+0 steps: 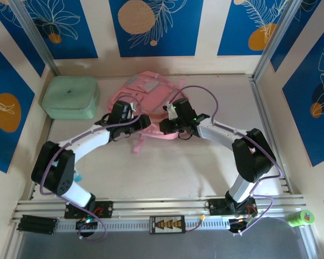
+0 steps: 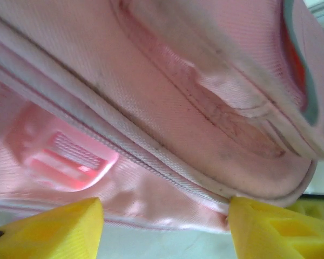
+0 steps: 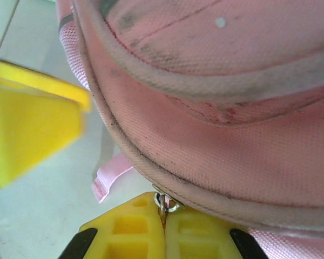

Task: Pack the student bag

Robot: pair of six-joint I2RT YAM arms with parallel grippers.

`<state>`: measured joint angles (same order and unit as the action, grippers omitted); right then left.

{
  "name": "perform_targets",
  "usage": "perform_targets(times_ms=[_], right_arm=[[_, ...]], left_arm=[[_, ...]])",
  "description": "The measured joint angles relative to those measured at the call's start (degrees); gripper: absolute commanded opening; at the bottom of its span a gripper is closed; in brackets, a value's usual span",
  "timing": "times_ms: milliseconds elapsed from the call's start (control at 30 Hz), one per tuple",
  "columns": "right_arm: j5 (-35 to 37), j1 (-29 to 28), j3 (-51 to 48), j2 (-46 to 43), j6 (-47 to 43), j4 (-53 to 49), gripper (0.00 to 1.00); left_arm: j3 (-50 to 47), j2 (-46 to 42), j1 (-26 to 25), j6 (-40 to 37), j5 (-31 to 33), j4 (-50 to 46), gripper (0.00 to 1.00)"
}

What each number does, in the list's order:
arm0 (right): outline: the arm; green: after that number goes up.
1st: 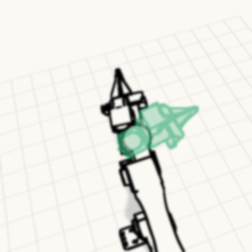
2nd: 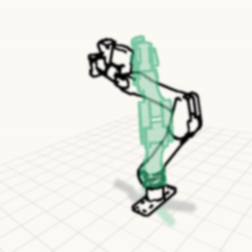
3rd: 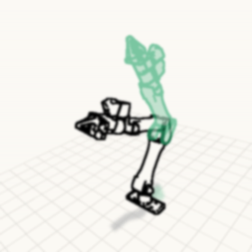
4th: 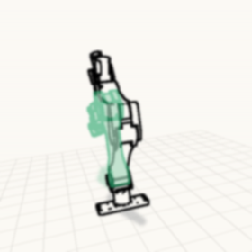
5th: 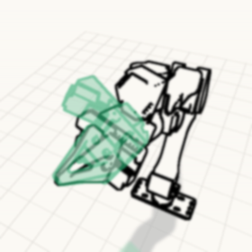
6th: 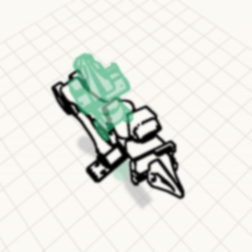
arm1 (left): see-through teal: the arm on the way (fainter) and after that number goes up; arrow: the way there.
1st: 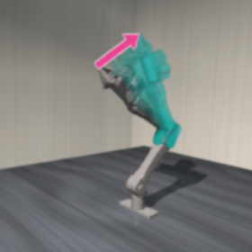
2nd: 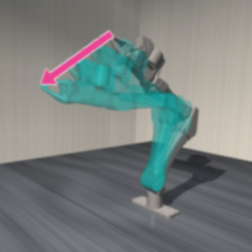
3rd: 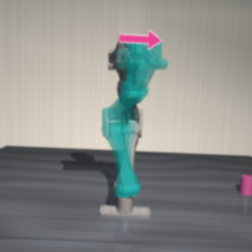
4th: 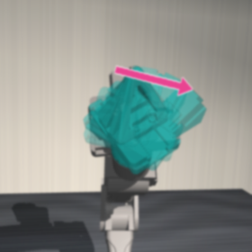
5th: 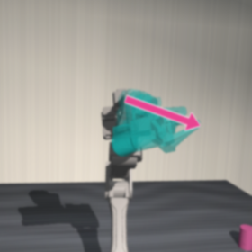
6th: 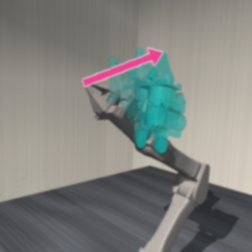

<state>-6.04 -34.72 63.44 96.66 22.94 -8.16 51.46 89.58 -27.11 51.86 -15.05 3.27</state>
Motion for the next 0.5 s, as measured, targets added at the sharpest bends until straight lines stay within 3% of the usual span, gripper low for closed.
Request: perform_targets(times_ms=[167, 333, 500], right_arm=[[0.1, -0.2, 0.0, 0.0, 0.1, 0.0, 0.00], [0.0, -0.4, 0.0, 0.0, 0.1, 0.0, 0.00], [0.0, -0.4, 0.0, 0.0, 0.1, 0.0, 0.00]], left_arm=[[-3.5, 0.8, -0.1, 11.5, 0.1, 10.9, 0.59], [-4.3, 1.3, -0.1, 15.9, 1.6, 16.3, 0.59], [-4.4, 2.0, -0.1, 17.6, 2.3, 17.6, 0.47]])
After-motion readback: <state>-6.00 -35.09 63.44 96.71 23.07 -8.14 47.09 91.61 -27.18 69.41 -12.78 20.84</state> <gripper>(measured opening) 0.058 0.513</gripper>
